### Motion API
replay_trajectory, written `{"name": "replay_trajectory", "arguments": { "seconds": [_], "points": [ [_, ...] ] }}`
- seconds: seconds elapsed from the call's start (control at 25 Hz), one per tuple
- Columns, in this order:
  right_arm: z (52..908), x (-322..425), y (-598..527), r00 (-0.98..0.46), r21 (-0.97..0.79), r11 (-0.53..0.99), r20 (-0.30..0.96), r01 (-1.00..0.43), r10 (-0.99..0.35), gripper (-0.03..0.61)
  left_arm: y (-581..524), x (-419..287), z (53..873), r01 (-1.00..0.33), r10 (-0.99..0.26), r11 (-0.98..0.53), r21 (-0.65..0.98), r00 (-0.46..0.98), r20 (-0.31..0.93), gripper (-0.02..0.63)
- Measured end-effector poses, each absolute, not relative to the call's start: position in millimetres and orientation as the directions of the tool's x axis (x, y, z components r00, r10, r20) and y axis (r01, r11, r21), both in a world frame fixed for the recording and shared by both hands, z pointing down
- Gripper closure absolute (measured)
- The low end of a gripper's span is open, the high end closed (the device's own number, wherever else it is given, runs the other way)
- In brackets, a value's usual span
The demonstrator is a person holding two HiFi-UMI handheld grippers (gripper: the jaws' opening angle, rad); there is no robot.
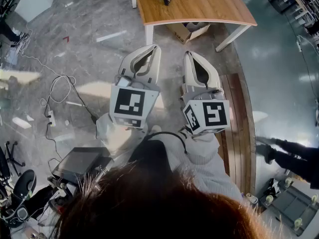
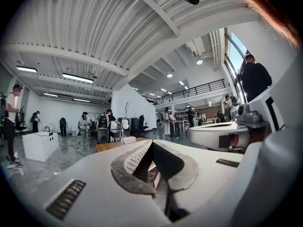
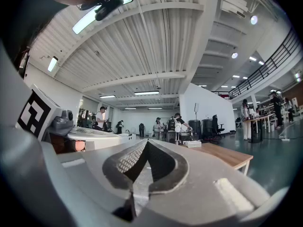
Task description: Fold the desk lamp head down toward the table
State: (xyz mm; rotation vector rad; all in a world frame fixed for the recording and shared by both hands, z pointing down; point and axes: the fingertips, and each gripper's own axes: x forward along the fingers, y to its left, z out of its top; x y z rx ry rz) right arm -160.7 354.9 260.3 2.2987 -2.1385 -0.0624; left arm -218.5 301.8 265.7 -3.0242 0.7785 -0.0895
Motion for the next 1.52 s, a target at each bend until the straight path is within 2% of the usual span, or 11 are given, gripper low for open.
{"name": "replay_trajectory", "arguments": {
  "seconds": [0.88,1.2,1.52],
  "points": [
    [288,-124,356,0.062,0.022,-0.061,0.019,-0.998,-0.998,0.577,299,-190,290,-0.537,-0.537,-0.843,-0.022,0.840,0.080,0.611],
    [300,-66,265,0.066,0.019,-0.065,0.019,-0.998,-0.998,0.577,205,-132,299,-0.545,-0.546,-0.838,-0.032,0.835,0.064,0.611],
    [274,-1,123,0.110,0.031,-0.111,-0.015,-0.993,-0.994,0.577,63,-73,273,-0.504,-0.508,-0.861,-0.068,0.859,0.064,0.611]
  ]
}}
